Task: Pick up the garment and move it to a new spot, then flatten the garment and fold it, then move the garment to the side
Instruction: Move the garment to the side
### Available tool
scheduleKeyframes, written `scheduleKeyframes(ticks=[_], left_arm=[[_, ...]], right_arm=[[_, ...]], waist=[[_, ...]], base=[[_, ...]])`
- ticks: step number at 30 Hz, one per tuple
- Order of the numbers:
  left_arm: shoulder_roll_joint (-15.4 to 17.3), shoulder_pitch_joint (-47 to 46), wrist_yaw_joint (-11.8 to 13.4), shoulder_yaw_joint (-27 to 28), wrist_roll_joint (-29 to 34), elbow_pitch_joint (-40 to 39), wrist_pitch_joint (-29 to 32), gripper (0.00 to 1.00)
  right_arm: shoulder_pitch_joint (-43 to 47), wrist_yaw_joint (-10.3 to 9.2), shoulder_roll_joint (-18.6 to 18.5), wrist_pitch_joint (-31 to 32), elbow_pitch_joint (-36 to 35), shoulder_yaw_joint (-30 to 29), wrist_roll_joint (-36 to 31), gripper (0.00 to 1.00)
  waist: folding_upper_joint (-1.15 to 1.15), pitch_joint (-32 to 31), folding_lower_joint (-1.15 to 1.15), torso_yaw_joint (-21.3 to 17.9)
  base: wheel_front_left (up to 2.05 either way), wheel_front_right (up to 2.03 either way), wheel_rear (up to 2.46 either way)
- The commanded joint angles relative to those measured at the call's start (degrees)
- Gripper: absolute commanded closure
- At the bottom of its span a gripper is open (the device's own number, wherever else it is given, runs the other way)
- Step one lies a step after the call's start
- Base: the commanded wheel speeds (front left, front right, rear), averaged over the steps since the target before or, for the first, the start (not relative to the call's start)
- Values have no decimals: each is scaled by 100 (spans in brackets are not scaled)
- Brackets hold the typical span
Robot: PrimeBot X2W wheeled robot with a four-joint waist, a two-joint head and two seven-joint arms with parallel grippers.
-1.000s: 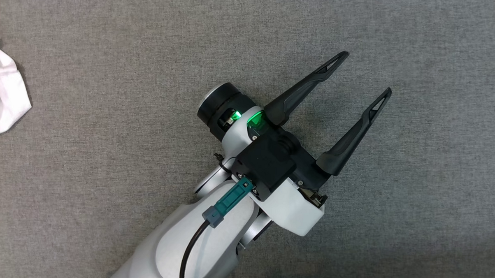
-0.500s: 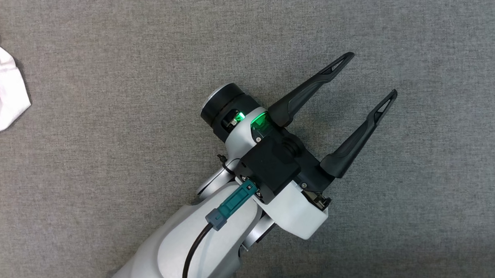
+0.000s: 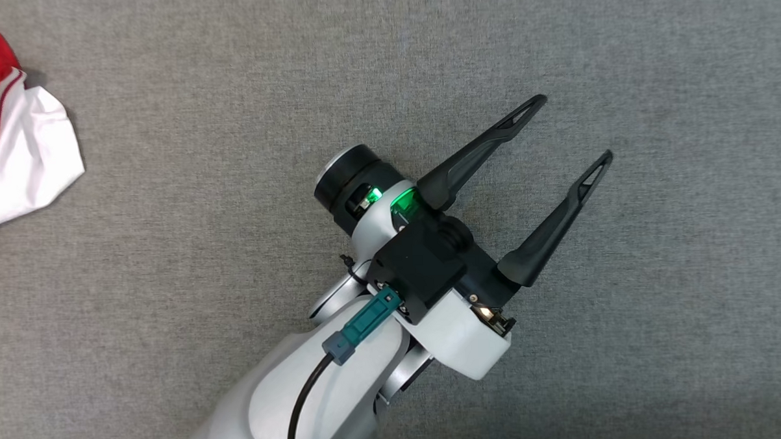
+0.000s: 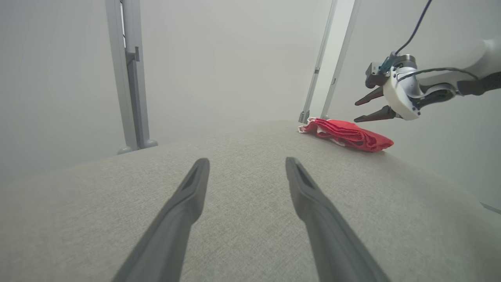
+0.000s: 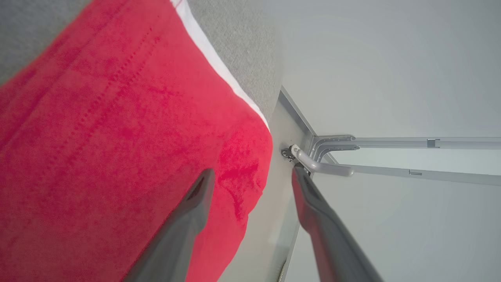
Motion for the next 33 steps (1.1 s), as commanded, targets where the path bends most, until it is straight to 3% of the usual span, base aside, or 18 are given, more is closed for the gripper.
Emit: scheduleKeyframes(ticks=[1, 6, 14, 18, 24, 33], left_arm=[[25, 92, 43, 56, 12, 37, -23, 0], [25, 332, 82, 170, 33, 101, -22, 0], [26, 1156, 143, 707, 161, 371, -23, 0], [26, 1766, 104, 1254, 359, 544, -22, 0], [25, 2470, 54, 2064, 575, 632, -22, 0], [24, 3256, 64, 3214, 718, 561, -22, 0]], right_arm=[[-50, -4, 197, -91, 49, -64, -15, 0], [-29, -5, 715, -377, 285, -298, 138, 0], [648, -4, 2202, -1247, 810, -895, 643, 0], [1194, -4, 2985, -1474, 798, -1251, 691, 0], [1990, -4, 3616, -1497, 106, -1964, 333, 0], [3578, -3, 4769, -1500, -1196, -3901, -584, 0]], waist=[[0, -202, 0, -21], [0, -651, 0, -71], [0, -1813, 0, -178], [0, -2392, 0, -182], [0, -2906, 0, -94], [0, -3339, 0, -6]], base=[[0, 0, 0], [0, 0, 0], [0, 0, 0], [0, 0, 0], [0, 0, 0], [0, 0, 0]])
